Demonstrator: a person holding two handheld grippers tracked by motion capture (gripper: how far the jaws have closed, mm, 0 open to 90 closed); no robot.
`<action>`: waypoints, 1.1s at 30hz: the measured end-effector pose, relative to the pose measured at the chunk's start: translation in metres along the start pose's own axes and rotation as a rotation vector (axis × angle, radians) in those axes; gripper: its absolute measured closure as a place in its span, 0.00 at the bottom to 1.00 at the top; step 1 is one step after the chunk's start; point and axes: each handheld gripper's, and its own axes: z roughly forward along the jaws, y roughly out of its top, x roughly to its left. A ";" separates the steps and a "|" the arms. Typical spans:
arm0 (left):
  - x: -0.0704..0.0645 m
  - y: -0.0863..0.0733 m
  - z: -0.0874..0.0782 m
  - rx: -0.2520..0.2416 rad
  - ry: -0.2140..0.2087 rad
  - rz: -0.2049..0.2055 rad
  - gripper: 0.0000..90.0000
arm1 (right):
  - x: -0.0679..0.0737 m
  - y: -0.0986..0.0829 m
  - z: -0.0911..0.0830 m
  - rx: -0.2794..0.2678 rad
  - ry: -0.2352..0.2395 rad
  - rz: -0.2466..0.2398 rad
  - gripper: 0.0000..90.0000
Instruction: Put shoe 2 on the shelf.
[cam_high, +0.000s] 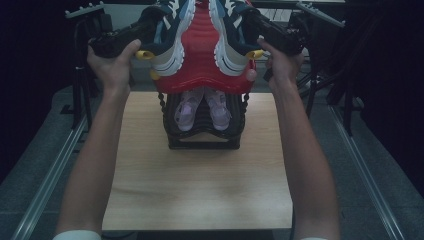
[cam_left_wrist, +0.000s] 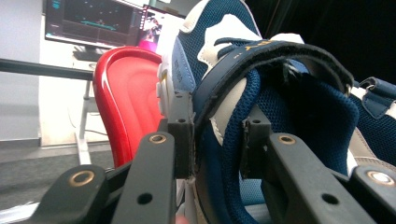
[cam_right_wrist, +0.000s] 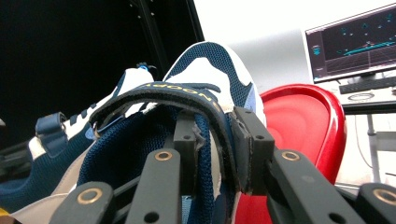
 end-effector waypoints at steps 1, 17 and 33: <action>0.000 -0.001 0.003 0.005 0.004 0.002 0.80 | 0.000 -0.002 0.002 0.003 -0.004 -0.003 0.80; -0.011 -0.014 0.035 0.047 0.054 0.046 0.79 | -0.008 -0.020 0.023 0.064 -0.082 -0.095 0.80; -0.004 -0.029 0.047 0.049 0.061 0.032 0.65 | 0.004 -0.027 0.044 0.144 -0.063 -0.160 0.69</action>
